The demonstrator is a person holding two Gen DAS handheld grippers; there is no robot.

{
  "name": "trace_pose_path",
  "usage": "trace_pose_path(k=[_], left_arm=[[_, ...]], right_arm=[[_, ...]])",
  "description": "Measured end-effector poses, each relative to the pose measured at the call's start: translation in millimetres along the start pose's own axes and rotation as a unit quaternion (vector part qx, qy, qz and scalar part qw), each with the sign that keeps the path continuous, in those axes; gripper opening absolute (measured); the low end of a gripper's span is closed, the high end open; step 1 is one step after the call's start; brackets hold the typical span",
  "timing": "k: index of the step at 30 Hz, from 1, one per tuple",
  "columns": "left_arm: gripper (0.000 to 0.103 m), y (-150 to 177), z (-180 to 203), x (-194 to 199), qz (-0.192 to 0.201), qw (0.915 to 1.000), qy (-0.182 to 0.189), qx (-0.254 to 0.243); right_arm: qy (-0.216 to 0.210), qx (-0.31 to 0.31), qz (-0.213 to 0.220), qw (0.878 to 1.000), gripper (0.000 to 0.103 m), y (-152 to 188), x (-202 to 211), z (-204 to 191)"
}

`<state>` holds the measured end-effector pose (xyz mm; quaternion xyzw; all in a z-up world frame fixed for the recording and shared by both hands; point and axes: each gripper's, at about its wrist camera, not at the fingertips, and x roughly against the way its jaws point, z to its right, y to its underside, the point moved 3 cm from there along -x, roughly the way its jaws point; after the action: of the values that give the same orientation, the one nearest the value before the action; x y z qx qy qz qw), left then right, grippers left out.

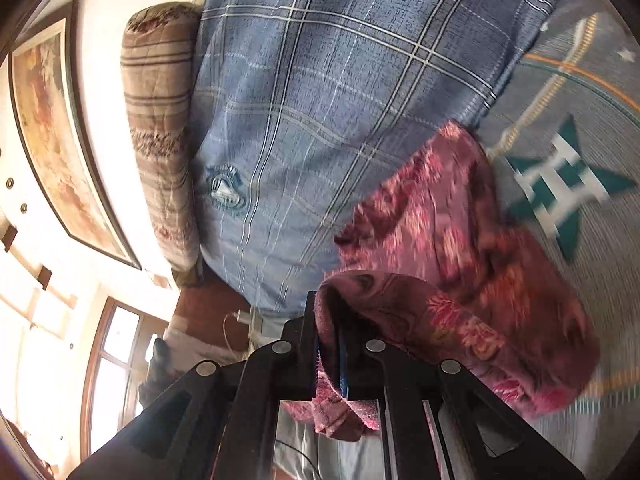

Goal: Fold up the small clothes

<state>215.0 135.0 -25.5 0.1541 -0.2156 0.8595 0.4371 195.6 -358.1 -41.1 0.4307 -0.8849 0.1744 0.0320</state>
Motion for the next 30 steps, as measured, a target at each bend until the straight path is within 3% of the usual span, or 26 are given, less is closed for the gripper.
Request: trace_pose_path(k=[4,9,13,16,21,22,23,24,26,30], left_arm=[[0.006,-41.2,-11.6,-25.1,0.013,0.9996,-0.005,0.025],[0.006,-77.7,-32.1,-63.7,0.008,0.9982,-0.045,0.040],[0.006,-88.8,-58.1,-92.8,-0.011,0.9944,-0.092,0.052],[0.006,-88.8,-73.8,-106.5,-0.023,0.9922,-0.105,0.064],[0.009,-87.9,-65.6,-90.5,-0.027,0.9917,-0.103,0.072],[0.012,-87.2,-60.2,-81.8,-0.024,0.9920,-0.106,0.064],[0.022,-85.8,-52.7,-68.7,-0.016,0.9923,-0.112,0.051],[0.039,-84.3,-48.1,-58.0,-0.010,0.9924,-0.115,0.043],[0.059,-76.1,-33.9,-33.1,0.004,0.9932,-0.114,0.024],[0.076,-40.6,-9.9,-12.1,-0.010,0.9950,-0.097,-0.023]], right_arm=[[0.003,-0.013,0.018,1.000,0.006,-35.9,-29.0,9.1],[0.040,-0.037,0.028,0.998,0.006,-69.0,-59.5,37.5],[0.091,-0.063,0.023,0.994,0.007,-80.9,-78.5,72.4],[0.119,-0.073,0.020,0.990,0.004,-83.3,-86.4,90.0],[0.169,-0.037,0.010,0.985,0.011,-83.8,-89.0,69.6],[0.174,-0.029,0.011,0.984,0.018,-82.8,-86.4,62.8],[0.180,-0.017,0.014,0.983,0.027,-81.2,-80.6,53.8],[0.185,-0.007,0.017,0.983,0.030,-79.8,-75.3,45.9],[0.197,0.024,0.028,0.980,0.034,-73.8,-58.9,27.6],[0.183,0.067,0.014,0.981,0.043,-53.6,-41.8,-2.5]])
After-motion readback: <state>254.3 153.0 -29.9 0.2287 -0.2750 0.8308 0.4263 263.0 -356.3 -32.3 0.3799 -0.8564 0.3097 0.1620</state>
